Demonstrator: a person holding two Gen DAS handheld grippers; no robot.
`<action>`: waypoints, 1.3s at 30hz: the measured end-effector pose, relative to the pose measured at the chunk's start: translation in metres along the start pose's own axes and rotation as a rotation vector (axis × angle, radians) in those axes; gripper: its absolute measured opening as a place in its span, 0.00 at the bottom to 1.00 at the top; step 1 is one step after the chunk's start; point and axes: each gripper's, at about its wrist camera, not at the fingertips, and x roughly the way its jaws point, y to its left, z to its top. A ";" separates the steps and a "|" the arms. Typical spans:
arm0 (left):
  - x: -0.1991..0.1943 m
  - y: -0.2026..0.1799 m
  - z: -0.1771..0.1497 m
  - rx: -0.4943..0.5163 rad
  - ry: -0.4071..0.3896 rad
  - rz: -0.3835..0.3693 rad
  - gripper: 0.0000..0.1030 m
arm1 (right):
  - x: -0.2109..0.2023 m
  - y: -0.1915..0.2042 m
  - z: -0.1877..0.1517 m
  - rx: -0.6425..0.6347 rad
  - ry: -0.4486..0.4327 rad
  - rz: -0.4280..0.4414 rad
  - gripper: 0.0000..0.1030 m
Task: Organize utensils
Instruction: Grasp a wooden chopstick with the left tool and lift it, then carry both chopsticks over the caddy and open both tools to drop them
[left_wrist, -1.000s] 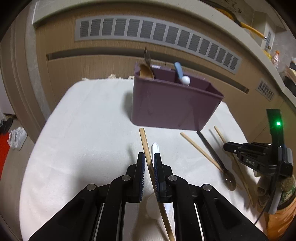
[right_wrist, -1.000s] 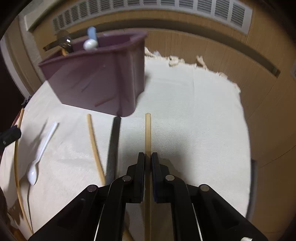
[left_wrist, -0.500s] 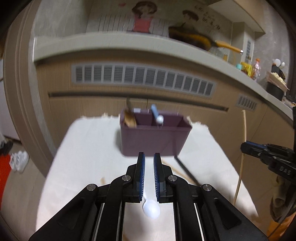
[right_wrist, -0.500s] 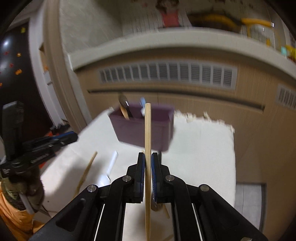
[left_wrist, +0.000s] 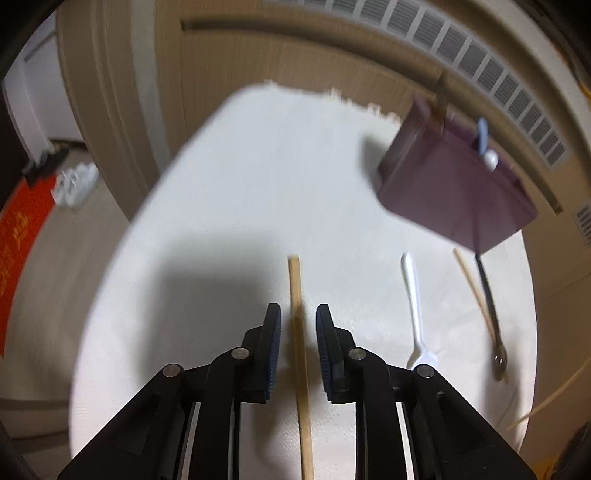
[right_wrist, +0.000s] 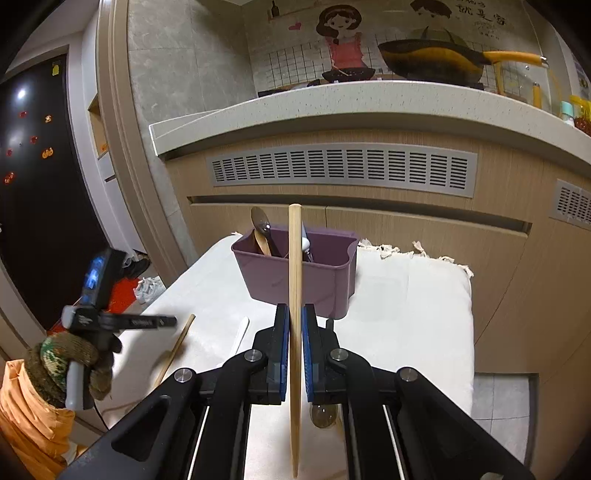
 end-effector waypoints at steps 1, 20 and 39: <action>0.007 -0.002 0.000 0.003 0.012 0.007 0.23 | 0.002 0.001 0.000 -0.005 0.005 0.000 0.07; -0.081 -0.058 0.021 0.231 -0.367 -0.028 0.06 | -0.011 0.010 0.027 -0.047 -0.065 0.004 0.07; -0.195 -0.165 0.156 0.388 -0.834 -0.189 0.06 | 0.033 -0.002 0.181 -0.099 -0.223 -0.112 0.07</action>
